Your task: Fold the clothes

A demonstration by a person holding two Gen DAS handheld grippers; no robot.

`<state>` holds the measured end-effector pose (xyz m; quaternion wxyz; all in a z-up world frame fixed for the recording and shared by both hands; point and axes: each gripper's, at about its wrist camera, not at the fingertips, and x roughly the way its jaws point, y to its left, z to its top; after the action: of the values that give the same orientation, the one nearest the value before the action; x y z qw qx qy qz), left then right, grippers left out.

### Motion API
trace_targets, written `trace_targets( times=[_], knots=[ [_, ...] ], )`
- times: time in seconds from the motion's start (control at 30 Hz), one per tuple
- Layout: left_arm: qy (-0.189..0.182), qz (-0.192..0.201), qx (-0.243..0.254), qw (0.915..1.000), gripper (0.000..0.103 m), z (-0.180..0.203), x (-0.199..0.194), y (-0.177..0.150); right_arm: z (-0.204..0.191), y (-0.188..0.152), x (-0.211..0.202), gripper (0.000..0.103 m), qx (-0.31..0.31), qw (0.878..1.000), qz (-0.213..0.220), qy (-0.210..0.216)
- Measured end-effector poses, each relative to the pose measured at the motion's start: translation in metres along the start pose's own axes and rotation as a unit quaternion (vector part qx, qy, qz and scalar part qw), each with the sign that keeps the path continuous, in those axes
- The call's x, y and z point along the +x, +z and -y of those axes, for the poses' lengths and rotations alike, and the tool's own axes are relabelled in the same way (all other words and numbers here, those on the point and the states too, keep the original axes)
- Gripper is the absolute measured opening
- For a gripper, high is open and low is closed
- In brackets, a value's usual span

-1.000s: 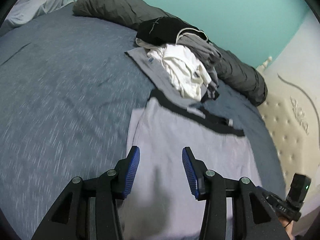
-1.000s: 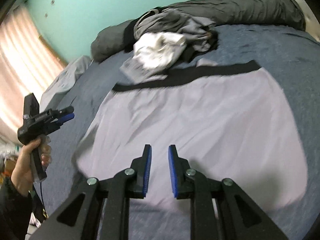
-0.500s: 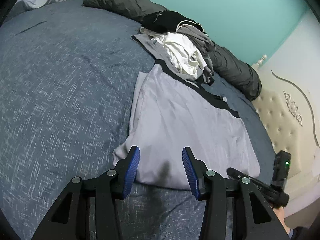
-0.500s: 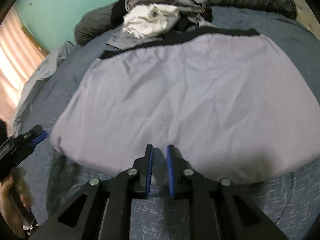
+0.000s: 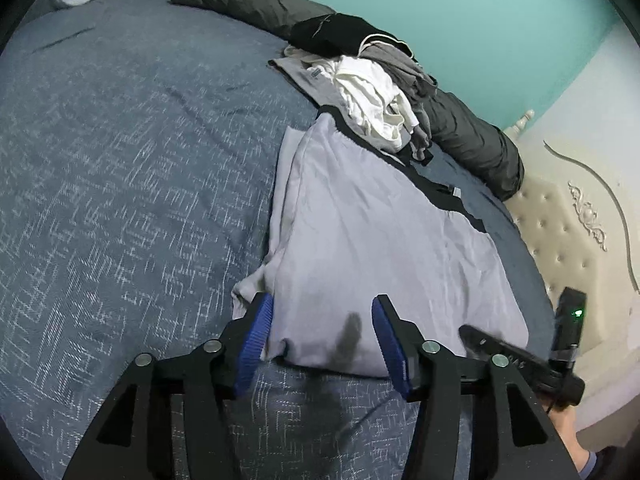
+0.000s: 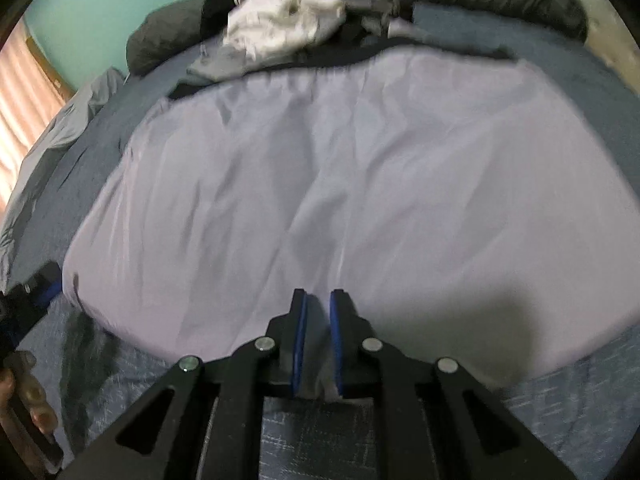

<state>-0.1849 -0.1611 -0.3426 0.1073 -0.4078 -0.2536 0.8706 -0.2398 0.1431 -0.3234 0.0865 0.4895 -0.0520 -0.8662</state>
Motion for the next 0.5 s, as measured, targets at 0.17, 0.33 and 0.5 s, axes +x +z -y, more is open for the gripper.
trace_targets(
  times=[0.17, 0.33, 0.5],
  knots=[
    [0.002, -0.005, 0.003, 1.0000, 0.056, 0.000, 0.005, 0.000, -0.003, 0.001, 0.015, 0.009, -0.008, 1.000, -0.015, -0.018],
    [0.005, -0.007, 0.008, 0.9999, 0.057, 0.001, 0.008, 0.001, -0.005, -0.004, 0.024, 0.009, -0.018, 0.999, -0.021, -0.029],
    [0.005, -0.009, 0.010, 0.9999, 0.058, 0.002, 0.010, 0.000, -0.003, 0.003, 0.025, 0.009, -0.015, 0.999, -0.034, -0.017]
  ],
)
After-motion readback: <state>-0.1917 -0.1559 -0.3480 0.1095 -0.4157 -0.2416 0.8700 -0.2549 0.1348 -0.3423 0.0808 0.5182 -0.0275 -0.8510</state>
